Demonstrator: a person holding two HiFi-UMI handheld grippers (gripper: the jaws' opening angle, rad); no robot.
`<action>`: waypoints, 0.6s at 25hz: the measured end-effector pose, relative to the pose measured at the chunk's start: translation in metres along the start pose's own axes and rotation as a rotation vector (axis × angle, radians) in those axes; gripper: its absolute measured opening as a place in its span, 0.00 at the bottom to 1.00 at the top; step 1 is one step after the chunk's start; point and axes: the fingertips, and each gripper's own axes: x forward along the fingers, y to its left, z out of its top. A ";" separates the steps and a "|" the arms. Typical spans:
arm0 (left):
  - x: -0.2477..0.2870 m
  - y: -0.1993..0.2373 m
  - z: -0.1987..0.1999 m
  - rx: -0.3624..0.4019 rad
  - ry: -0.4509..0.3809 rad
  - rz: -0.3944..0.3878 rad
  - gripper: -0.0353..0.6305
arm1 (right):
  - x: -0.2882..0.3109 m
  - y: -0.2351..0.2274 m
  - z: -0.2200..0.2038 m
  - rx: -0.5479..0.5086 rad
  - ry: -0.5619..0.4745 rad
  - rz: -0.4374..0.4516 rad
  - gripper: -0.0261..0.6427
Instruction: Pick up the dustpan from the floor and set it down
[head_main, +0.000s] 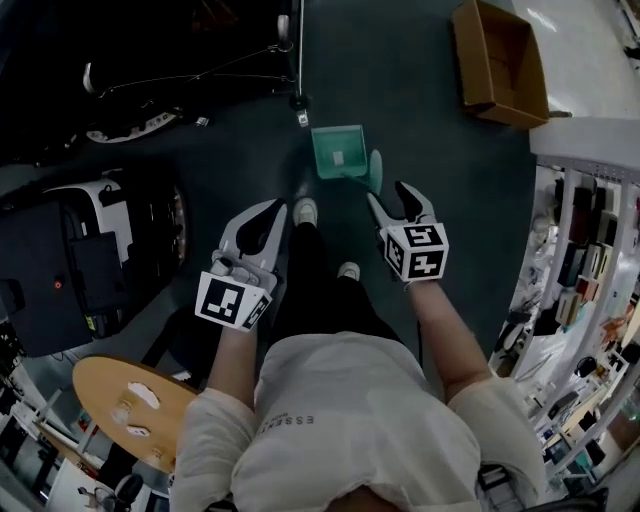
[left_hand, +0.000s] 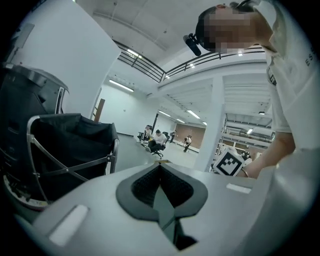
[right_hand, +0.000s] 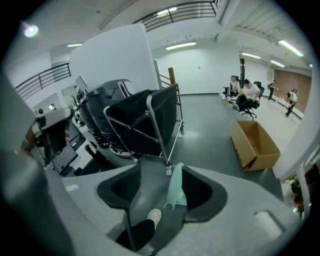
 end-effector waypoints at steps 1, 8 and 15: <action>0.007 0.012 -0.005 -0.008 0.007 0.000 0.08 | 0.022 -0.004 -0.004 0.015 0.028 -0.016 0.41; 0.034 0.056 -0.055 -0.105 0.076 0.001 0.08 | 0.120 -0.043 -0.041 0.032 0.191 -0.160 0.46; 0.041 0.075 -0.082 -0.171 0.107 0.008 0.08 | 0.153 -0.047 -0.057 0.142 0.240 -0.135 0.41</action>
